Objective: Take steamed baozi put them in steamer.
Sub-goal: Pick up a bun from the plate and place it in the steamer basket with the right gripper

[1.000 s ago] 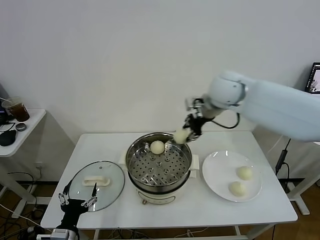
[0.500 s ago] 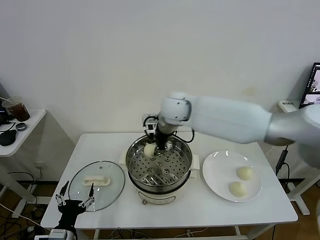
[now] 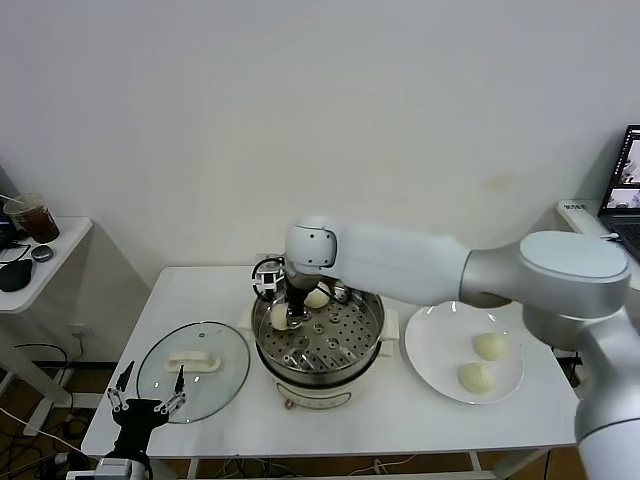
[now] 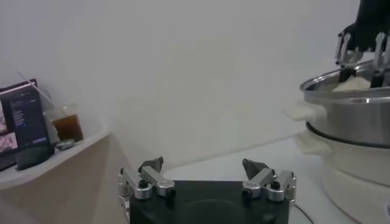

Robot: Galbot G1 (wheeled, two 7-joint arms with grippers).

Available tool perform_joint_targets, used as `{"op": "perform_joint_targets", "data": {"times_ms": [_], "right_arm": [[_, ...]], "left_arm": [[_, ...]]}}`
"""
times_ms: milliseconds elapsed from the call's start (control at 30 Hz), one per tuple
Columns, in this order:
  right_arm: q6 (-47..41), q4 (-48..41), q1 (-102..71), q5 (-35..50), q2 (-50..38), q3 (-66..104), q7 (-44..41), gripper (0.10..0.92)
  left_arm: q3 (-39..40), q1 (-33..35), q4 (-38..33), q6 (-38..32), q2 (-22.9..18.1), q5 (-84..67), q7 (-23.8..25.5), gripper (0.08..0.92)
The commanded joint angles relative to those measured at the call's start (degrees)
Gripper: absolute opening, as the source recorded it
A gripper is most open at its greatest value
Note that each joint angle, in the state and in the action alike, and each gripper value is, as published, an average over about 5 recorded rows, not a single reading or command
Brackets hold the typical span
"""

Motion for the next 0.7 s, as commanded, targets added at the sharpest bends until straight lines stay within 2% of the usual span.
{"op": "perform_joint_targets", "data": {"times_ms": [33,200,367,467,700], "right_arm": [[-0.5,-5.1,-2.7,-0.2,2.9,1.6,2.0,0.511],[-0.6,-2.3,-1.6,0.7,1.4,2.0,1.7,0.643],[-0.4,4.2,4.3,1.2,-5.0,2.0,-4.7,0.781],[0.6,9.6,9.5,0.6,-10.9,1.4,-10.7,0.816],[6.8,23.3,17.9,-4.4,-29.4,-2.7,-22.4,0.823]], "left_arm": [[-0.1,0.1,0.0,-0.1,0.0,0.1,0.0,0.823],[-0.1,0.1,0.1,-0.2,0.0,0.1,0.0,0.823],[0.0,0.0,0.3,-0.3,0.1,0.1,-0.1,0.823],[0.1,-0.2,0.5,-0.4,0.4,0.1,0.0,0.823],[0.2,-0.8,0.8,-0.4,1.0,-0.1,0.1,0.823]]}}
